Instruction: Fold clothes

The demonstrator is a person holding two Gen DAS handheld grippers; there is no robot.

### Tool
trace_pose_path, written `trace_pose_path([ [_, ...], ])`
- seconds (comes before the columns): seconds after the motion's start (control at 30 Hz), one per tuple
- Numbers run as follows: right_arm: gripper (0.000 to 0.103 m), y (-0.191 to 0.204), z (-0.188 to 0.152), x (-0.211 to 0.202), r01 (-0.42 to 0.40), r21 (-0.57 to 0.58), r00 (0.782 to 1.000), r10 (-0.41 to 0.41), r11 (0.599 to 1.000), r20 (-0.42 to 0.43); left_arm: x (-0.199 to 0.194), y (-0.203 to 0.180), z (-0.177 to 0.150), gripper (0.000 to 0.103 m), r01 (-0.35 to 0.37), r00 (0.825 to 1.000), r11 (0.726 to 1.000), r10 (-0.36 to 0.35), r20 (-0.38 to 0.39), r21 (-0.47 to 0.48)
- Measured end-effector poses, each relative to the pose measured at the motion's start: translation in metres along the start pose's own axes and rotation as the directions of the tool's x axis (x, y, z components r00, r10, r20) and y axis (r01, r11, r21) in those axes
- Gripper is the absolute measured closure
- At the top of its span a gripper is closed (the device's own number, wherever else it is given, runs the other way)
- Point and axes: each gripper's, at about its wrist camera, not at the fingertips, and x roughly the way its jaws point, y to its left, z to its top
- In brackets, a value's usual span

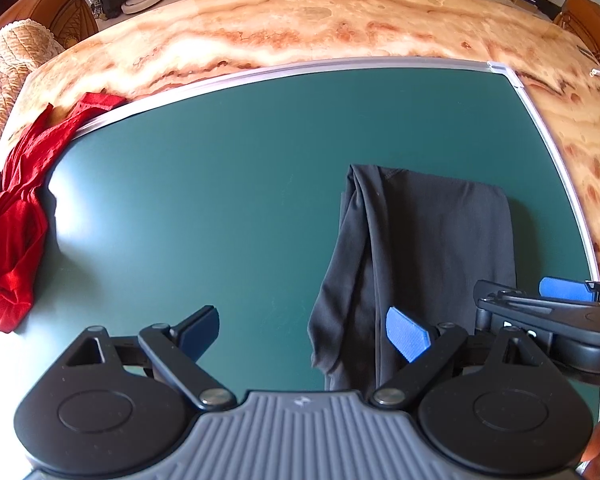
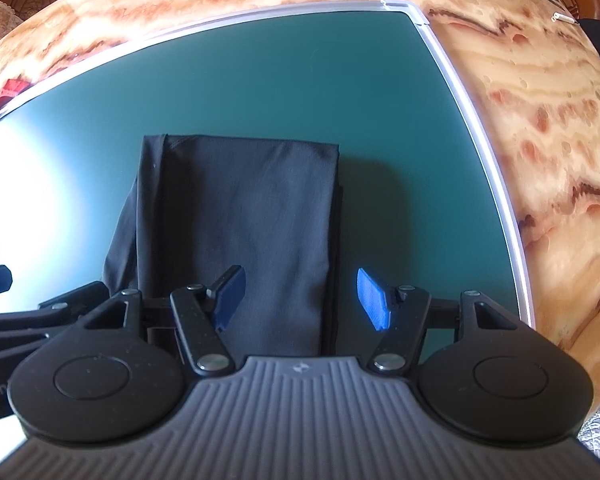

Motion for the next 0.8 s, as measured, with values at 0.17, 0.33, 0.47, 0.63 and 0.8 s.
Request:
trace_pose_path([
  [0.17,0.033,0.002,-0.008,0.002,-0.003,0.004,1.000,0.003,1.000,-0.007,-0.002,0.001,-0.009,0.009,0.005,1.000,1.000,-0.005,0.007,0.007],
  [0.33,0.033,0.006,-0.015,0.001,0.000,0.002,1.000,0.000,1.000,-0.004,-0.003,0.004,-0.014,0.009,0.002,1.000,1.000,-0.002,0.012,0.007],
  [0.47,0.033,0.007,-0.022,-0.002,-0.004,0.007,1.000,0.004,1.000,0.007,-0.005,0.005,-0.019,0.009,0.001,1.000,1.000,-0.001,0.028,0.016],
  [0.63,0.033,0.007,-0.032,-0.001,-0.005,0.006,1.000,0.005,1.000,0.019,-0.001,0.006,-0.030,0.008,0.007,0.999,1.000,-0.007,0.038,0.011],
  [0.8,0.033,0.006,-0.042,0.000,-0.009,0.010,1.000,0.009,1.000,0.007,0.001,0.008,-0.043,0.008,0.021,0.999,1.000,-0.021,0.034,0.001],
])
